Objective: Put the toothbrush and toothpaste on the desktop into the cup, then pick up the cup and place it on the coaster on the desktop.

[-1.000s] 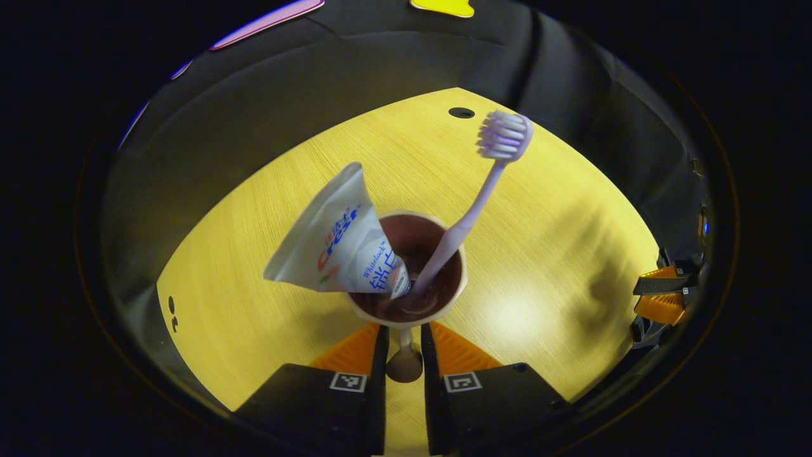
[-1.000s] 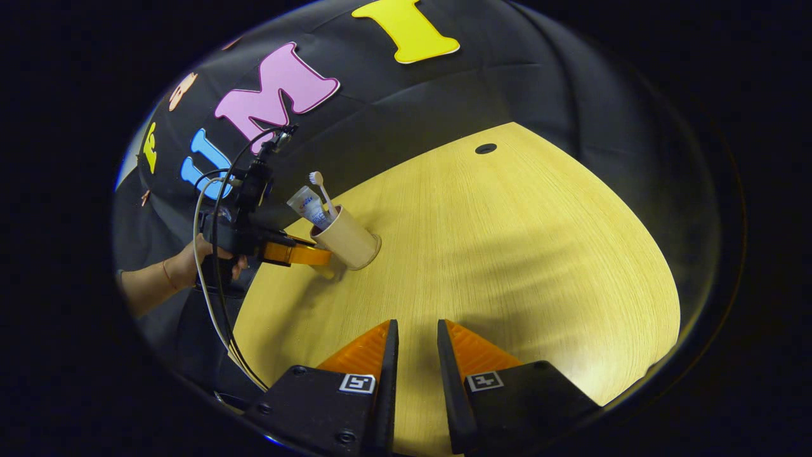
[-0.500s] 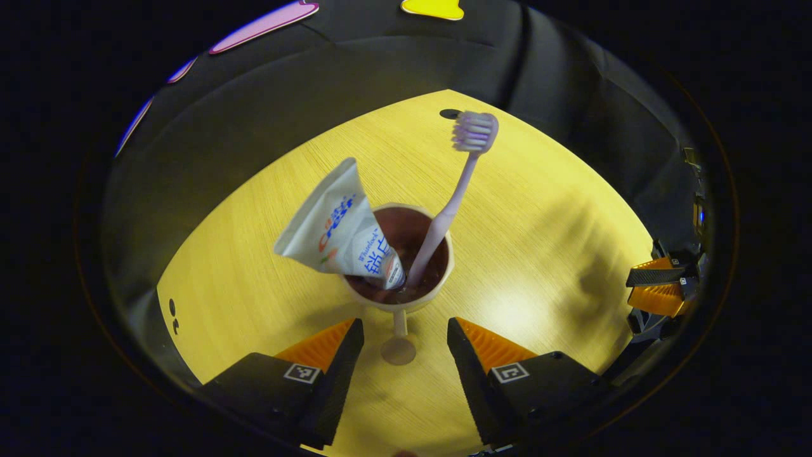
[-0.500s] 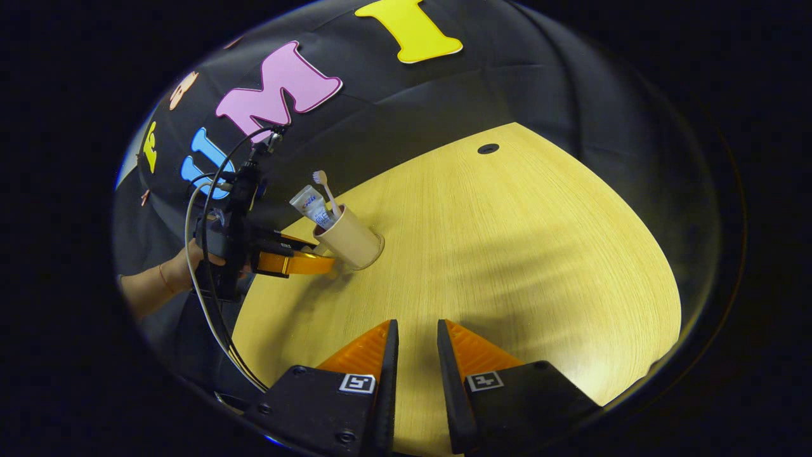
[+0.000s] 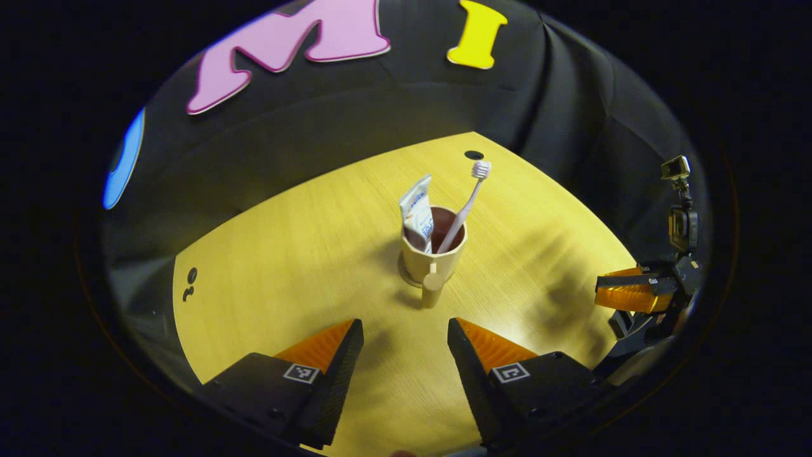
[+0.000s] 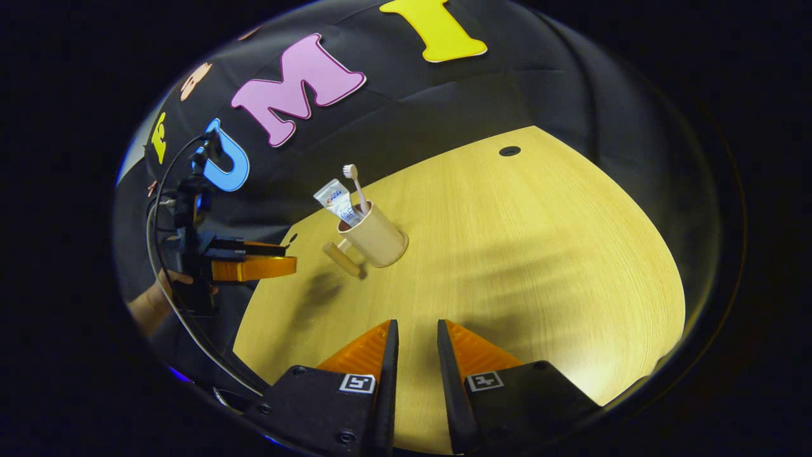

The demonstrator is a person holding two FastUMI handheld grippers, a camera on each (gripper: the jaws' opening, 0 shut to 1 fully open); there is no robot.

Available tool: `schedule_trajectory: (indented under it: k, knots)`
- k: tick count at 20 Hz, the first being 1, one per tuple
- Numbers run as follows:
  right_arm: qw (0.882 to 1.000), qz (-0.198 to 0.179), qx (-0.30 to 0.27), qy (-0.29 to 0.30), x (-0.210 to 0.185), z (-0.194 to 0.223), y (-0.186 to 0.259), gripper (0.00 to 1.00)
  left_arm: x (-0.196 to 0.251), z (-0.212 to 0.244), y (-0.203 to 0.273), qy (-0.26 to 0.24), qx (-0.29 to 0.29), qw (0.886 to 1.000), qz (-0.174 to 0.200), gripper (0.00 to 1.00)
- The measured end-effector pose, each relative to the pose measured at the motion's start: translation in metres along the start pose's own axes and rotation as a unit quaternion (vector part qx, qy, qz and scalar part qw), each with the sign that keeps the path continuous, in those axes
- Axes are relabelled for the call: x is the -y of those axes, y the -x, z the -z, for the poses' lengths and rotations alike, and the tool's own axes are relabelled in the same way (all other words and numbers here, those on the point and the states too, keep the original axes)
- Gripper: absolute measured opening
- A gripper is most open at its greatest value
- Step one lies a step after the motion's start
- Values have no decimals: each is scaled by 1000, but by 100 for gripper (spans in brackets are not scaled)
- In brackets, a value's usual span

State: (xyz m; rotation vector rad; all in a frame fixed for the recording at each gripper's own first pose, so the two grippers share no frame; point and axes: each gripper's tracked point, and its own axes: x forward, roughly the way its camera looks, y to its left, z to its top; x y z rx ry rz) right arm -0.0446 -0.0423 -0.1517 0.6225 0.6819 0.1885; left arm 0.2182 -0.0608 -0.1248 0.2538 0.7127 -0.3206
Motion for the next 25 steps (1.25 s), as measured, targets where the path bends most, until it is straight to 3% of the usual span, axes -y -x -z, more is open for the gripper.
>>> schedule_trajectory:
  k: [4,13,14,15,16,18,19,20,21,22,25]
  knots:
    - [1000,-4,0,11,-15,-1,2,37,-14,17,47,46,38,998,-13,83]
    - [999,-3,-6,33,-40,4,16,37,-29,59,95,136,110,983,-54,83]
    - [999,-4,-6,35,-43,6,18,20,-27,65,94,144,113,981,-57,81]
    - [999,-4,-7,36,-46,6,19,20,-25,70,94,151,116,980,-60,80]
    - [999,-5,-8,37,-49,8,20,37,-23,76,94,158,117,978,-61,80]
    - [999,-5,-10,40,-54,13,22,37,-18,89,97,171,116,977,-60,80]
    - [999,-5,-12,42,-56,15,21,20,-15,96,97,176,113,976,-59,80]
    - [999,-4,-13,44,-58,17,23,20,-12,103,97,181,109,975,-61,80]
    - [999,-4,-14,45,-59,20,23,37,-10,111,95,186,104,975,-61,80]
    - [999,-4,-16,44,-61,21,23,20,-10,114,96,189,97,975,-61,80]
    - [999,-6,-15,44,-68,23,23,20,-4,125,92,199,81,975,-54,80]
